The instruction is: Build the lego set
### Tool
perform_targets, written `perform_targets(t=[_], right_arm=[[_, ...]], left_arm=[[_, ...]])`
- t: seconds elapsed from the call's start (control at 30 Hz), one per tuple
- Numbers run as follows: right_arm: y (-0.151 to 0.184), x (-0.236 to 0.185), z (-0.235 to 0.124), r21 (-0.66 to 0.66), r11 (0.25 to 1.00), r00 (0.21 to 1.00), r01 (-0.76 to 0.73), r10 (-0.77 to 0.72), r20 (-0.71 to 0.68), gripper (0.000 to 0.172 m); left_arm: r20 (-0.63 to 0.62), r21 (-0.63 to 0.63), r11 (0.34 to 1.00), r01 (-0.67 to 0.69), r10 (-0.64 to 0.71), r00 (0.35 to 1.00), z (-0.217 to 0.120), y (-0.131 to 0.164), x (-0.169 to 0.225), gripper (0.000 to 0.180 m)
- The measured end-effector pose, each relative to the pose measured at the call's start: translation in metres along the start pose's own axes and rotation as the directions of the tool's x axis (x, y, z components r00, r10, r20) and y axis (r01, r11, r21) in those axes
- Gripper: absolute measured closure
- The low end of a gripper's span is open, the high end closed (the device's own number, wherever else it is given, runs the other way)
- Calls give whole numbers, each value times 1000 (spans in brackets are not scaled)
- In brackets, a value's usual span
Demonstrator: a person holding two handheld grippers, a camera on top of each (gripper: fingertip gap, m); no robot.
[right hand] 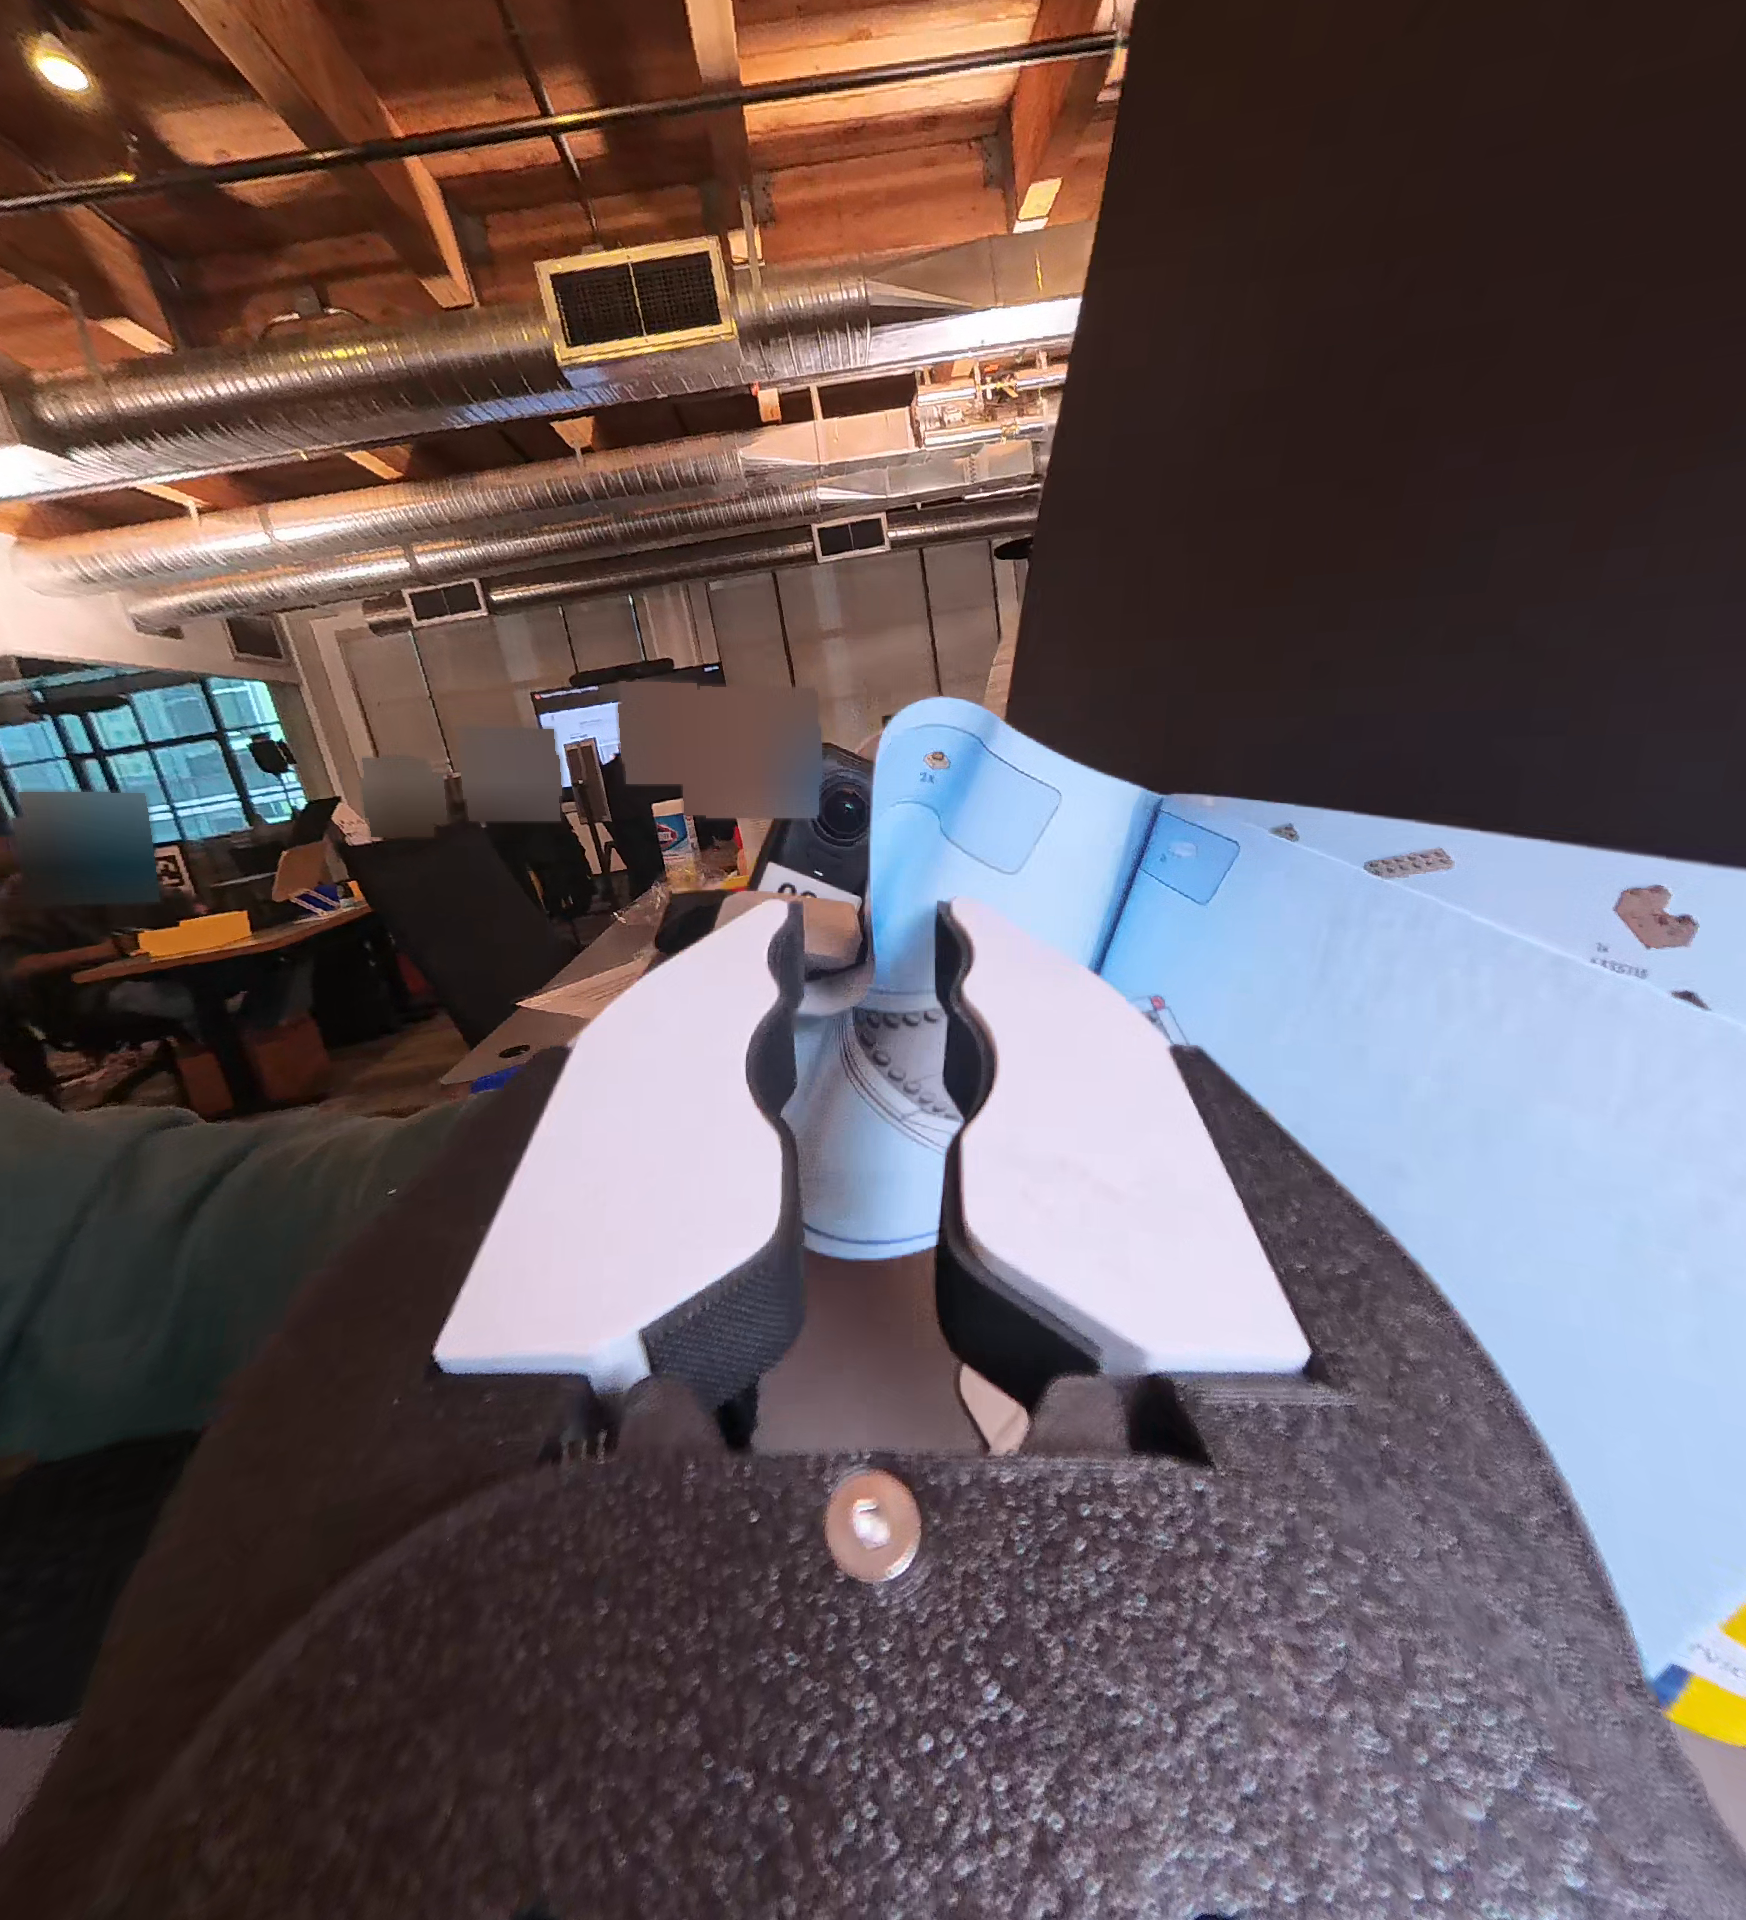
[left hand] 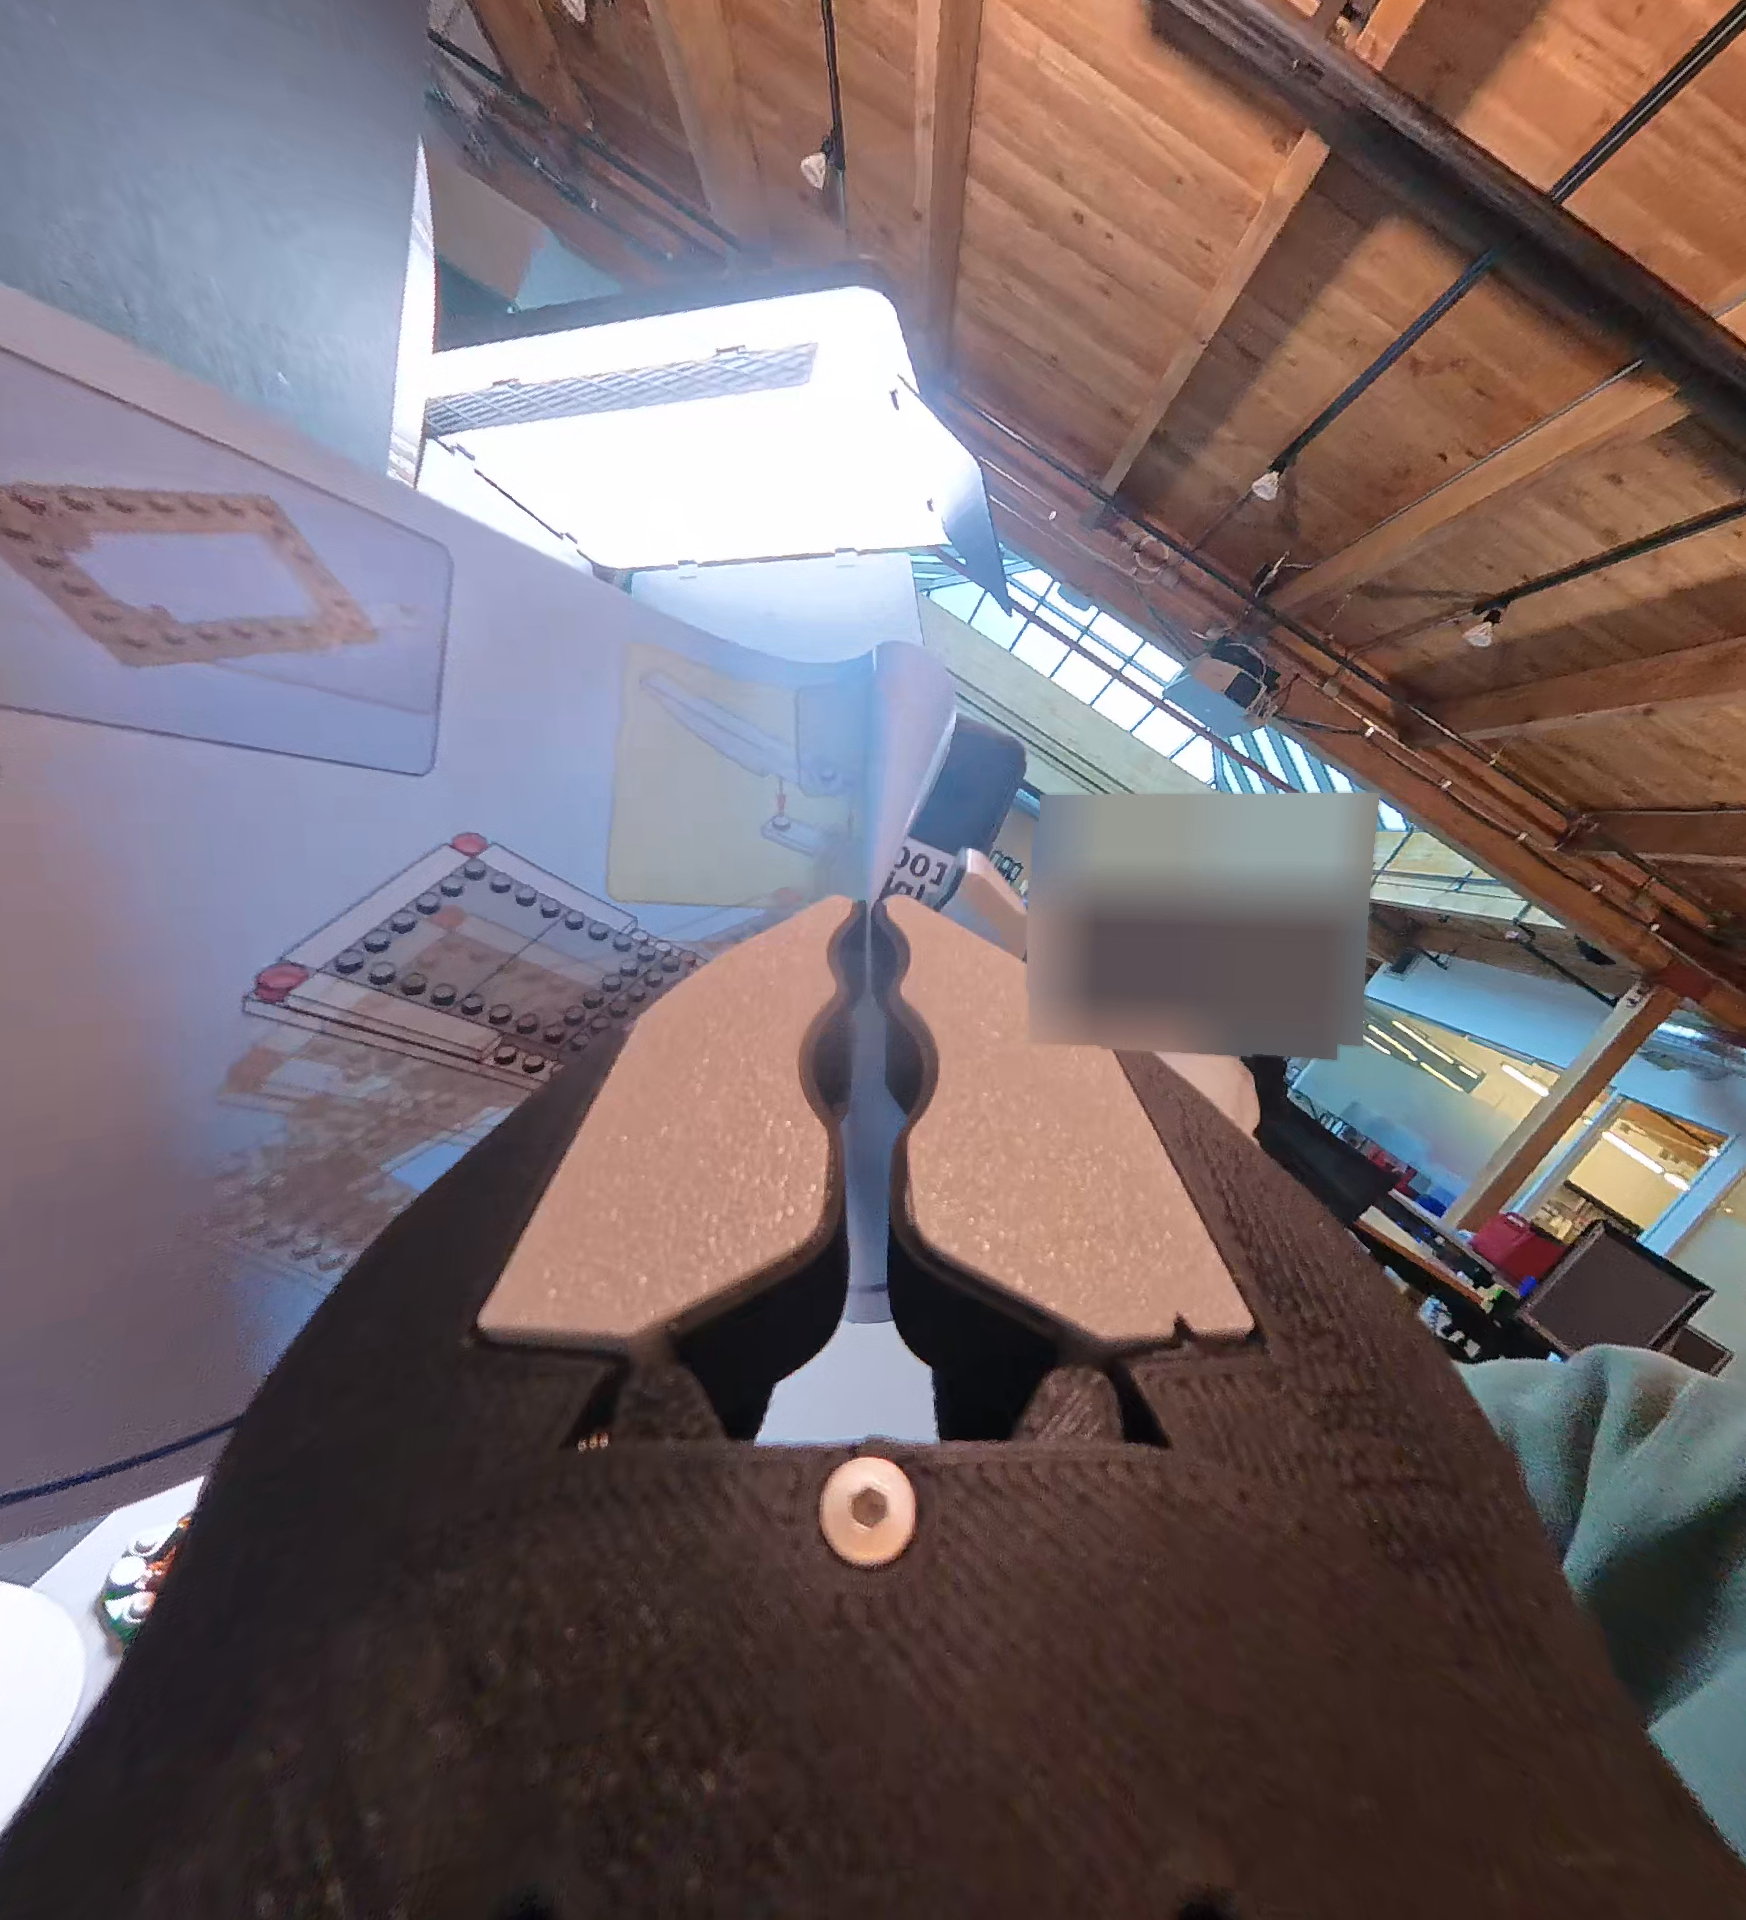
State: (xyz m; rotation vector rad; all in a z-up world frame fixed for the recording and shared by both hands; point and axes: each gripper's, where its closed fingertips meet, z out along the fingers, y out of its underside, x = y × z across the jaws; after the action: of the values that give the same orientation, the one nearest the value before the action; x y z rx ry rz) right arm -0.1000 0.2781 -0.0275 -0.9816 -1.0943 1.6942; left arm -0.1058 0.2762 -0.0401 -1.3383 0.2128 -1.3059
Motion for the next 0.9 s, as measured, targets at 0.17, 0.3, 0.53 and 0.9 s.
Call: perform_targets(t=[0.17, 0.3, 0.53, 0.9], right_arm=[[-2, -4, 8, -15, 998, 998, 61, -61, -9, 172], [-2, 0, 3, -27, 999, 1000, 23, -24, -9, 172], [4, 2, -4, -51, 999, 1000, -17, 17, 2, 172], [14, 2, 1, -79, 995, 998, -58, 60, 17, 172]], left_arm=[[37, -34, 998, -46, 47, 998, 4, 5, 0, 176], [55, -27, 997, -77, 78, 995, -1, 0, 0, 177], [108, -46, 991, -124, 128, 986, -9, -5, -6, 180], [195, -332, 845, -418, 496, 846, 5, 26, -13, 172]])
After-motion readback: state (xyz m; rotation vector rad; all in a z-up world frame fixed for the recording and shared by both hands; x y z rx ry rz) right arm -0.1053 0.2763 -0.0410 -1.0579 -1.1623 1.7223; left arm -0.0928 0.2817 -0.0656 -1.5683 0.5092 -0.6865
